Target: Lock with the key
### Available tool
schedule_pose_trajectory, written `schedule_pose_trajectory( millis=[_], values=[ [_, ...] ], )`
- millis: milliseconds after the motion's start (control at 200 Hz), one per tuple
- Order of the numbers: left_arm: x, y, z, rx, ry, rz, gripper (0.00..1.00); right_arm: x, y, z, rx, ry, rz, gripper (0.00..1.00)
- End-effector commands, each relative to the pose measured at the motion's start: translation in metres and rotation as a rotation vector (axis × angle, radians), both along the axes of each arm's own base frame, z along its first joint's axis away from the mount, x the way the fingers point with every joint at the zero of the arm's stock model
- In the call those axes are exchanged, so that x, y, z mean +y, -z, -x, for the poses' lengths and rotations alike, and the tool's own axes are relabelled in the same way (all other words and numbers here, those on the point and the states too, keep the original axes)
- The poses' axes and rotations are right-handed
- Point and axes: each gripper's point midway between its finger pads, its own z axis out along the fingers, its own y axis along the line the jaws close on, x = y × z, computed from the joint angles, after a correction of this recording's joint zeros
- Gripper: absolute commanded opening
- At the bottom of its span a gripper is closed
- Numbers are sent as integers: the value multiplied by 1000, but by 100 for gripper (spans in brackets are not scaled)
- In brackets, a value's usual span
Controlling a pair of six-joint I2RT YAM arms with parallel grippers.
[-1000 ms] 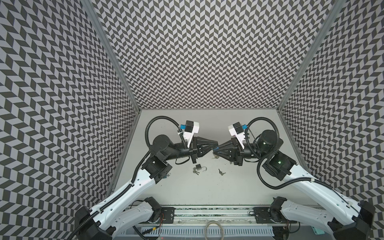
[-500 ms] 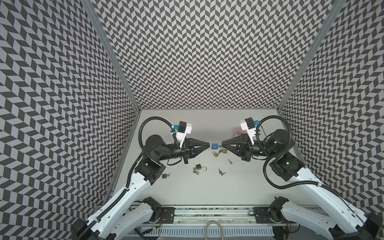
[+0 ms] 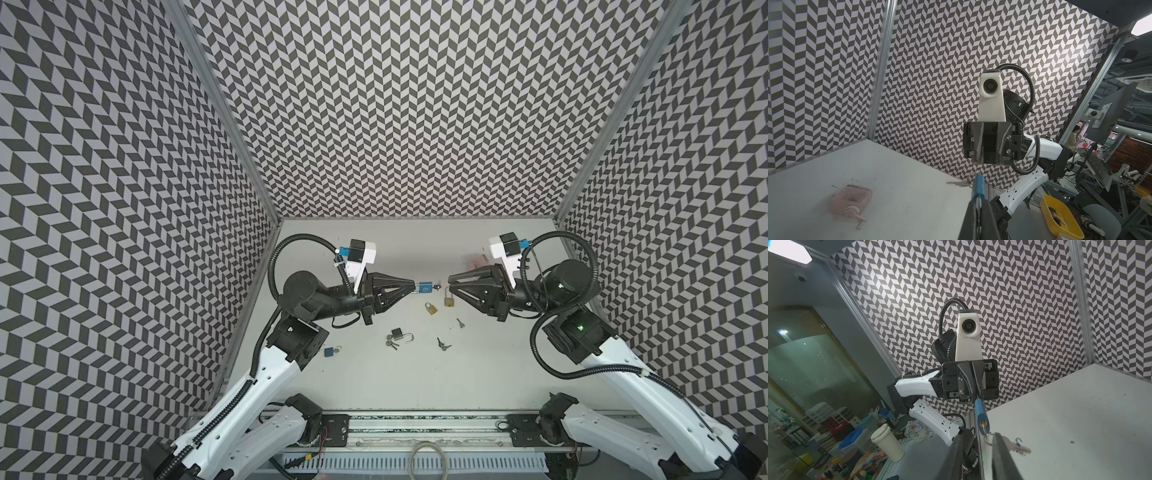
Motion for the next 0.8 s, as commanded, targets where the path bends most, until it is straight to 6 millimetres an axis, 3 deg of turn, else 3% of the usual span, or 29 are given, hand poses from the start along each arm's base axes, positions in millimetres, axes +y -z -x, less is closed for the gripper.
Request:
schedule_pose_trajectory(
  millis=[0,120,240,345,456,521,596,796],
  values=[
    [0,-9,11,-34,42,27,0,-3,-13,3,-124,19,-31,62],
    [-3,-10,14,-33,61,27,0,3,-12,6,-191,-30,-8,77],
    [-8,-10,17,-34,76,28,0,11,-16,13,-238,-96,-7,78],
    [-12,-10,18,-32,87,29,0,23,-13,13,-233,-113,14,71],
    [-14,-10,18,-29,88,30,0,29,-9,13,-222,-126,18,51],
    [-14,-11,18,-29,91,31,0,30,-7,11,-212,-117,22,47],
    [-15,-11,19,-30,92,30,0,30,-5,10,-204,-113,26,35],
    [-13,-14,20,-35,87,38,0,33,4,8,-173,-125,46,40]
  ],
)
